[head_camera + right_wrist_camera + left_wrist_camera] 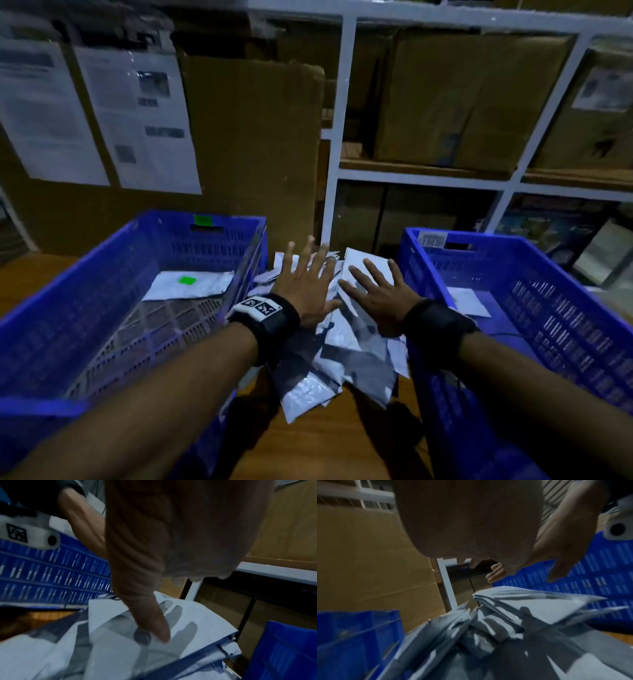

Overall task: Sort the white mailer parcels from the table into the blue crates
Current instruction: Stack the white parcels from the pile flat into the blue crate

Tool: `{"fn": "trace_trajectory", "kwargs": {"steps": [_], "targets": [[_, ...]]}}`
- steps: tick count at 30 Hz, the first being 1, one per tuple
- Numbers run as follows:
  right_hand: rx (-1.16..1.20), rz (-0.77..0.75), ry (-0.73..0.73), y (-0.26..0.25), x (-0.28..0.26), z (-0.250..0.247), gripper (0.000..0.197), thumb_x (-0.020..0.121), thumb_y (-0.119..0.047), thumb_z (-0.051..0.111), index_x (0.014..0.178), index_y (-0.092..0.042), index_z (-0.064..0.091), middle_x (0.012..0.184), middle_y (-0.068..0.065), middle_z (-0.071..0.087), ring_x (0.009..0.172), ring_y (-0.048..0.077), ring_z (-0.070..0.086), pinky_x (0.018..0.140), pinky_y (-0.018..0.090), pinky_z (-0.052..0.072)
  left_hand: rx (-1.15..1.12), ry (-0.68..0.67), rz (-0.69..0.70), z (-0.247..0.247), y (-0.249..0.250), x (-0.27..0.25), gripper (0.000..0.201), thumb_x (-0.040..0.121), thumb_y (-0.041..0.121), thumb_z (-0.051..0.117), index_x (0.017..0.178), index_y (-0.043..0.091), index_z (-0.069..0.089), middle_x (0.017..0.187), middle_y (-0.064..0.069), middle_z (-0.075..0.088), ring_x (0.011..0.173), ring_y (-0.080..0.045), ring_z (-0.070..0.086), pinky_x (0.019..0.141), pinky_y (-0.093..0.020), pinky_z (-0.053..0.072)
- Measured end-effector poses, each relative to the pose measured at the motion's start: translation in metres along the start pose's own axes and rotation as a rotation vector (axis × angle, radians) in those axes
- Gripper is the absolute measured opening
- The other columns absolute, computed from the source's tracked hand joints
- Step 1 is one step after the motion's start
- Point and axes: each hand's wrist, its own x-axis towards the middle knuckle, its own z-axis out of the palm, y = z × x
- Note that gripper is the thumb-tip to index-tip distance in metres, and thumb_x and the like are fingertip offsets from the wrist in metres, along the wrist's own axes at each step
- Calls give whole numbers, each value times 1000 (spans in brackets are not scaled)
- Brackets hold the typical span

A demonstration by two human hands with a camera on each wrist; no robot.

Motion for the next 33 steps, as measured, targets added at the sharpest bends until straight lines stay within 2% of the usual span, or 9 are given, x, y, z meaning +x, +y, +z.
{"fn": "trace_trajectory", "kwargs": {"steps": [6,10,12,16,20,22,26,31,33], "targets": [[-17,39,-186,-9,4,7,135,68,-34,86,153,-25,-19,162,9,-19,148,37,-19,110,68,-10,4,-105,111,37,26,-9,108,86,83,29,158,9,0,164,-15,-16,147,-37,-26,112,-64,-19],[39,65,-250,-8,11,12,141,64,-47,87,153,-25,-21,162,8,-23,147,37,-21,109,69,-11,60,-125,156,59,43,-17,122,78,88,37,156,3,-3,162,-21,-17,146,-43,-26,110,-68,-15],[65,62,-251,-8,13,14,140,65,-53,84,153,-23,-20,162,7,-23,147,37,-21,110,68,-10,78,-113,160,63,50,-19,113,85,76,46,156,2,0,162,-24,-13,146,-45,-23,110,-69,-16],[128,47,-288,-2,13,11,140,66,-61,80,152,-24,-23,160,5,-27,146,35,-24,110,68,-11,42,-61,158,55,48,-14,69,104,43,30,157,6,7,164,-22,-4,148,-45,-16,113,-68,-14],[169,30,-321,9,16,6,141,64,-56,83,152,-27,-23,159,5,-31,146,35,-26,109,68,-13,77,-27,139,38,22,-7,56,106,32,24,158,14,15,165,-19,3,150,-44,-10,109,-67,-20],[183,38,-262,12,21,8,127,74,-52,78,154,-28,-18,160,5,-27,147,35,-22,110,69,-10,68,-5,57,29,8,-6,56,105,38,25,158,23,14,166,-17,4,150,-44,-9,109,-69,-18],[235,35,-60,15,23,3,71,99,-36,48,156,-28,6,165,5,-10,150,31,-13,115,67,-4,38,-34,-64,17,-11,-7,65,102,46,36,158,31,5,166,-12,-5,150,-43,-12,111,-72,-10],[234,0,163,22,23,-18,45,102,-30,41,146,-27,37,164,4,8,152,27,-3,117,62,3,-114,-5,-209,2,-28,-10,65,102,56,24,158,31,4,167,-9,-5,150,-40,-14,111,-71,-9],[207,13,224,24,22,-26,39,102,-31,40,140,-26,47,164,3,13,152,25,0,117,62,4,-130,69,-208,-5,-31,-13,73,100,56,33,159,25,3,167,-9,-7,150,-39,-17,113,-71,-8]]}}
